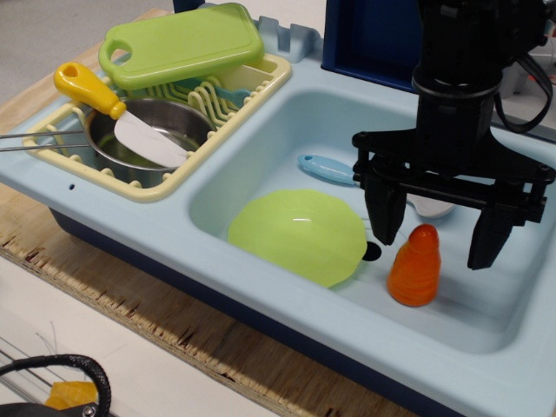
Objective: Put carrot on plate
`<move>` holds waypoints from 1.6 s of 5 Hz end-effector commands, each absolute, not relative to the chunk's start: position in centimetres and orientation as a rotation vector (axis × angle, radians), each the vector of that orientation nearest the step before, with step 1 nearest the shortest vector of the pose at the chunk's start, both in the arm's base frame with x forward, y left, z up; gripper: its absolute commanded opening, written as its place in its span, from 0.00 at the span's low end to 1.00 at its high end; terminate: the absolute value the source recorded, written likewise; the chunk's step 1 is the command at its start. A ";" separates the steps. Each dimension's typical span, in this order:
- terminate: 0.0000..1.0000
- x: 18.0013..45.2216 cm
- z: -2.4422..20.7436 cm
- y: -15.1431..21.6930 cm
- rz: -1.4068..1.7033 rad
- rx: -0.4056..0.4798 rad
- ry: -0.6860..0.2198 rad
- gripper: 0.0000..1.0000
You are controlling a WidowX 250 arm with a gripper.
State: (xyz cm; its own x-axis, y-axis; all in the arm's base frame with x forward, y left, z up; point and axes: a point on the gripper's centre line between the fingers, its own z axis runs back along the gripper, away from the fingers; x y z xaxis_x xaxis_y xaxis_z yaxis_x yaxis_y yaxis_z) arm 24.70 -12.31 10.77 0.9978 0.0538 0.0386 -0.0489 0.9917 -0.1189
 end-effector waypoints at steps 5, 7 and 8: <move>0.00 24.0 11.1 -12.1 0.068 -0.156 -0.045 0.00; 0.00 24.7 14.0 -12.4 0.063 -0.138 -0.097 0.00; 0.00 25.2 15.6 -12.7 0.056 -0.129 -0.120 0.00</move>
State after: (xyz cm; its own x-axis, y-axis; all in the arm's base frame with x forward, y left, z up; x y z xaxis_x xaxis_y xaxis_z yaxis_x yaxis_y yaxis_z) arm 25.27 -12.34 14.67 0.9948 0.0724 0.0719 -0.0647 0.9925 -0.1035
